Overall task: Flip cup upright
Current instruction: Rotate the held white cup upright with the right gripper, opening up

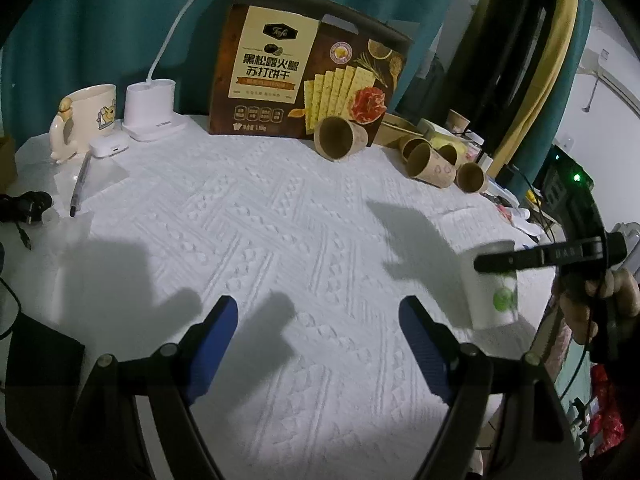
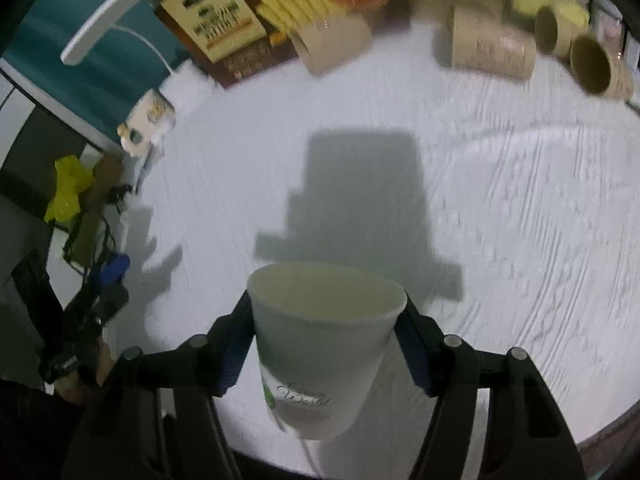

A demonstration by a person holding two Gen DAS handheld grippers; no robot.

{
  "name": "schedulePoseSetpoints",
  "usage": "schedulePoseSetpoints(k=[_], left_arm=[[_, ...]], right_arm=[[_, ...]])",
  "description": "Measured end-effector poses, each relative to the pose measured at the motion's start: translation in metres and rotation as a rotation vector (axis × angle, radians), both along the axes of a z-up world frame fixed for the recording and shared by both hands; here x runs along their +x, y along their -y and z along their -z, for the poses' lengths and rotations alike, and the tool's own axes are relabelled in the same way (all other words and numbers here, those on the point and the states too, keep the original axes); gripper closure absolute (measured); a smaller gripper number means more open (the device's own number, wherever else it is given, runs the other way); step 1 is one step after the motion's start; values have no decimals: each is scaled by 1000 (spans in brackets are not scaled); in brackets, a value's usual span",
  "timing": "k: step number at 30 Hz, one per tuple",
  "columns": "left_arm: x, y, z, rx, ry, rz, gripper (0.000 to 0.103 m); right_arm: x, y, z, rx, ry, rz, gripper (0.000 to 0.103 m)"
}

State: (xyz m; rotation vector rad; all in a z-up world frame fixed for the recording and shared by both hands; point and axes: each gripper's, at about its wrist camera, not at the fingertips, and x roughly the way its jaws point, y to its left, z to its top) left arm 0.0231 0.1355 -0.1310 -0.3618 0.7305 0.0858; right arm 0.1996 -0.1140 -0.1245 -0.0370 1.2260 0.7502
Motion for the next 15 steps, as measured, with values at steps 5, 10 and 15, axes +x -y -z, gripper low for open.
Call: schedulePoseSetpoints(k=[5,10,15], left_arm=[[-3,-2,-5,5,11,-12,20],[-5,-1,-9,14,19,-14,20],[-5,4,-9,18,16,-4,20]], right_arm=[[-6,-7,-16,37,171,33,39],[-29,-16,-25,6,430,42,39],[-59,-24,-16,-10,606,31,39]])
